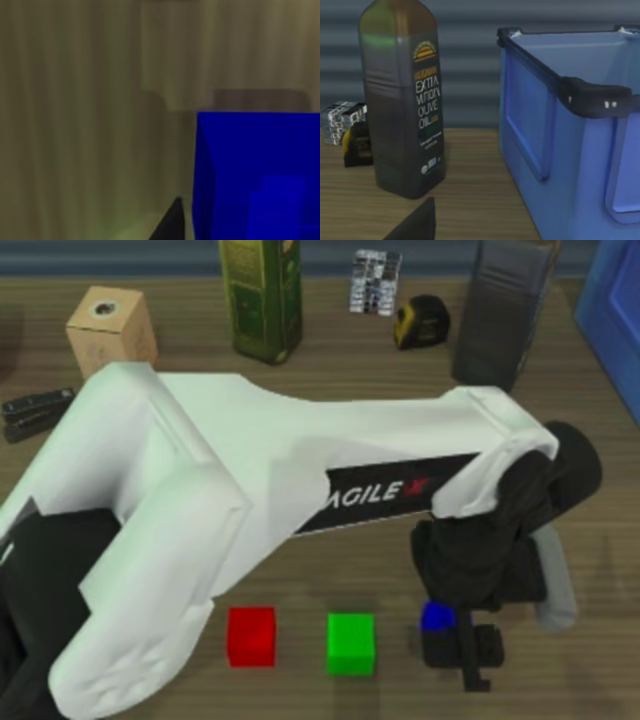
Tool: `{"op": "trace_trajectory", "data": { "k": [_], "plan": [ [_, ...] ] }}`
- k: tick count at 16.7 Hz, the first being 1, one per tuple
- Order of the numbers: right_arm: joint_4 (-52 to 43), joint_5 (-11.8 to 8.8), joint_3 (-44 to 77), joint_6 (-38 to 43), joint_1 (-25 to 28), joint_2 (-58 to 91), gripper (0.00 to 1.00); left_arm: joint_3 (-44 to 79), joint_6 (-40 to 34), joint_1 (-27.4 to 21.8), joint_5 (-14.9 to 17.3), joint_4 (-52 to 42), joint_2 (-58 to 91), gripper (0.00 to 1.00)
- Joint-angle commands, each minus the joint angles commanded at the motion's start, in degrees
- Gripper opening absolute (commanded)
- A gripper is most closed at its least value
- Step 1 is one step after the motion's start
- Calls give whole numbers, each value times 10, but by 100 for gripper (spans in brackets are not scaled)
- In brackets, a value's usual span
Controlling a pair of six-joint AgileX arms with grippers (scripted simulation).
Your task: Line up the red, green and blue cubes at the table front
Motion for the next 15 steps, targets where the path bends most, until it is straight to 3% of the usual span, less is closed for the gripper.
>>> {"op": "trace_trajectory", "data": {
  "k": [2,3,12,15],
  "plan": [
    [0,0,0,0,0,0,100,0,0,0,0,0,0,98],
    [0,0,0,0,0,0,100,0,0,0,0,0,0,100],
    [0,0,0,0,0,0,100,2,0,1,0,-2,0,100],
    [0,0,0,0,0,0,100,37,1,4,0,-42,-6,100]
  ]
}}
